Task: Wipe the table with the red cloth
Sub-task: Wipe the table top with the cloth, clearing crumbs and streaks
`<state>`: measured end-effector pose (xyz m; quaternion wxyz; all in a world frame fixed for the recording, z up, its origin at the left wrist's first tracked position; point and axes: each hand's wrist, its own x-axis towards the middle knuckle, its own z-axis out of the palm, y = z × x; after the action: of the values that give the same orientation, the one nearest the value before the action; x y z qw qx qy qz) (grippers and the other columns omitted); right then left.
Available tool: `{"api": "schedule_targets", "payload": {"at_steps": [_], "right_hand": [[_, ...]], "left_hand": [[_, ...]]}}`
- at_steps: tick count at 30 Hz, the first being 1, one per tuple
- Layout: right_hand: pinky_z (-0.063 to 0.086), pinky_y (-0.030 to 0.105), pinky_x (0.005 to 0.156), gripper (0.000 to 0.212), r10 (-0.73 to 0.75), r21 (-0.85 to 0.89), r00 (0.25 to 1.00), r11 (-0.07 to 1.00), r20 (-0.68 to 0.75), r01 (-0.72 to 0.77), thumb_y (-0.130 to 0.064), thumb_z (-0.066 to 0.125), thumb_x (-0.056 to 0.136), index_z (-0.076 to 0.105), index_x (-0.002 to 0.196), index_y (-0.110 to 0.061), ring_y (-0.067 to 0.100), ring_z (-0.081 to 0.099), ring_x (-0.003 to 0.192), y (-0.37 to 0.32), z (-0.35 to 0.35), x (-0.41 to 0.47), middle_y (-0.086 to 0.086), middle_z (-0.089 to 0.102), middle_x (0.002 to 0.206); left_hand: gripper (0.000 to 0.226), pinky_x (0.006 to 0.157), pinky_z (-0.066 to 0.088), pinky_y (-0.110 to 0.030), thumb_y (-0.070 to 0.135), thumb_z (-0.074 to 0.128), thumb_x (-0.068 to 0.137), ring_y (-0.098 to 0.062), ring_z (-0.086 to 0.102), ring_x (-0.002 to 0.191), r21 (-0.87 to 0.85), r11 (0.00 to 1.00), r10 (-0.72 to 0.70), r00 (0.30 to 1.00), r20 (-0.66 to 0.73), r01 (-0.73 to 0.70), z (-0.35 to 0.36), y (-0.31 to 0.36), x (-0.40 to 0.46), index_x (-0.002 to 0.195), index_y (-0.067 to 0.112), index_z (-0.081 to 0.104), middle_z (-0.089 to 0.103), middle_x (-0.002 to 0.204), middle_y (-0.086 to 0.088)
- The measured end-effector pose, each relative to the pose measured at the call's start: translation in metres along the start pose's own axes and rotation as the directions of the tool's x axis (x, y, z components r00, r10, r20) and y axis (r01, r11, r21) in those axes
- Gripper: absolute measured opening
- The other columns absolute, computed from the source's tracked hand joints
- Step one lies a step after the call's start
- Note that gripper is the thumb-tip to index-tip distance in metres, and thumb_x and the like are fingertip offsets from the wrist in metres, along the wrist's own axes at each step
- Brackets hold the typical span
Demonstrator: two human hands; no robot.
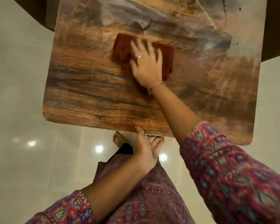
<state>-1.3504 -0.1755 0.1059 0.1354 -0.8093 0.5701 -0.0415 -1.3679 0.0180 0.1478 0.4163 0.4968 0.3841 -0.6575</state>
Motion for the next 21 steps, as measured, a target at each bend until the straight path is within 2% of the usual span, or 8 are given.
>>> {"api": "schedule_targets", "payload": {"at_steps": [3, 6, 9, 11, 12, 15, 18, 21], "right_hand": [[0.007, 0.048, 0.115, 0.059, -0.519, -0.026, 0.836, 0.847, 0.179, 0.531, -0.040, 0.038, 0.092, 0.026, 0.149, -0.031, 0.022, 0.014, 0.147, 0.008, 0.006, -0.072, -0.005, 0.023, 0.158], [0.001, 0.039, 0.114, 0.060, -0.666, -0.038, 0.674, 0.702, 0.320, 0.712, -0.039, 0.034, 0.090, 0.023, 0.149, -0.034, 0.019, 0.011, 0.147, 0.059, -0.017, -0.041, -0.006, 0.020, 0.158], [0.006, 0.049, 0.117, 0.055, -0.155, -0.071, 0.981, 0.984, 0.117, 0.164, -0.035, 0.036, 0.095, 0.024, 0.149, -0.035, 0.020, 0.011, 0.147, 0.085, -0.032, 0.032, -0.008, 0.018, 0.159], [0.005, 0.051, 0.117, 0.055, 0.273, 0.051, 0.962, 0.961, 0.015, -0.273, -0.038, 0.036, 0.098, 0.021, 0.150, -0.033, 0.021, 0.006, 0.148, 0.071, -0.039, 0.060, -0.007, 0.013, 0.160], [0.004, 0.051, 0.117, 0.055, 0.321, 0.061, 0.947, 0.945, 0.008, -0.321, -0.038, 0.036, 0.098, 0.020, 0.151, -0.032, 0.022, 0.005, 0.148, 0.056, -0.036, 0.059, -0.007, 0.011, 0.160], [0.008, 0.052, 0.116, 0.060, -0.068, 0.034, 0.995, 0.997, 0.076, 0.065, -0.035, 0.043, 0.093, 0.025, 0.150, -0.031, 0.022, 0.009, 0.147, 0.019, -0.012, 0.003, -0.006, 0.017, 0.159], [0.004, 0.045, 0.116, 0.063, -0.497, 0.024, 0.843, 0.864, 0.205, 0.503, -0.037, 0.041, 0.088, 0.025, 0.149, -0.032, 0.019, 0.010, 0.147, 0.039, -0.002, -0.104, -0.007, 0.020, 0.158], [0.005, 0.044, 0.116, 0.065, -0.584, 0.008, 0.771, 0.798, 0.254, 0.603, -0.040, 0.039, 0.087, 0.018, 0.149, -0.038, 0.018, 0.011, 0.147, 0.121, -0.025, -0.135, -0.010, 0.015, 0.158]], "left_hand": [[0.071, 0.103, 0.038, -0.040, 0.056, 0.035, 0.095, -0.033, 0.046, 0.126, 0.028, 1.000, 0.010, 1.000, -0.005, -0.010, -0.002, -0.002, 0.002, 0.140, 0.001, 0.034, 0.044, 0.139, -0.023], [0.071, 0.090, 0.045, -0.036, 0.060, 0.033, 0.094, -0.026, 0.058, 0.096, 0.096, 0.995, 0.030, 1.000, 0.005, -0.030, -0.004, -0.002, 0.002, 0.133, 0.001, 0.042, 0.057, 0.117, -0.020], [0.073, 0.093, 0.043, -0.037, 0.059, 0.034, 0.093, -0.031, 0.053, 0.117, 0.078, 0.996, 0.033, 0.999, 0.005, -0.033, -0.007, -0.003, 0.004, 0.137, 0.001, 0.038, 0.050, 0.134, -0.022], [0.074, 0.100, 0.040, -0.039, 0.059, 0.035, 0.093, -0.033, 0.042, 0.131, 0.035, 0.999, 0.025, 1.000, 0.003, -0.025, -0.006, -0.005, 0.002, 0.142, 0.003, 0.033, 0.040, 0.143, -0.022], [0.075, 0.103, 0.039, -0.040, 0.060, 0.035, 0.093, -0.034, 0.039, 0.133, 0.012, 1.000, 0.023, 1.000, 0.007, -0.023, -0.005, -0.006, 0.002, 0.143, 0.004, 0.031, 0.037, 0.146, -0.022], [0.075, 0.100, 0.040, -0.040, 0.063, 0.036, 0.091, -0.032, 0.040, 0.133, -0.037, 0.999, 0.015, 1.000, 0.013, -0.015, -0.003, -0.010, 0.004, 0.138, 0.005, 0.037, 0.038, 0.146, -0.020], [0.068, 0.076, 0.048, -0.034, 0.064, 0.032, 0.092, -0.027, 0.057, 0.102, -0.006, 0.999, 0.032, 0.999, 0.012, -0.032, -0.004, -0.013, 0.008, 0.116, 0.003, 0.051, 0.054, 0.124, -0.018], [0.072, 0.078, 0.047, -0.036, 0.066, 0.031, 0.091, -0.028, 0.054, 0.112, -0.022, 0.999, 0.035, 0.999, 0.039, -0.034, -0.003, -0.016, 0.011, 0.130, 0.006, 0.044, 0.052, 0.127, -0.018]]}}
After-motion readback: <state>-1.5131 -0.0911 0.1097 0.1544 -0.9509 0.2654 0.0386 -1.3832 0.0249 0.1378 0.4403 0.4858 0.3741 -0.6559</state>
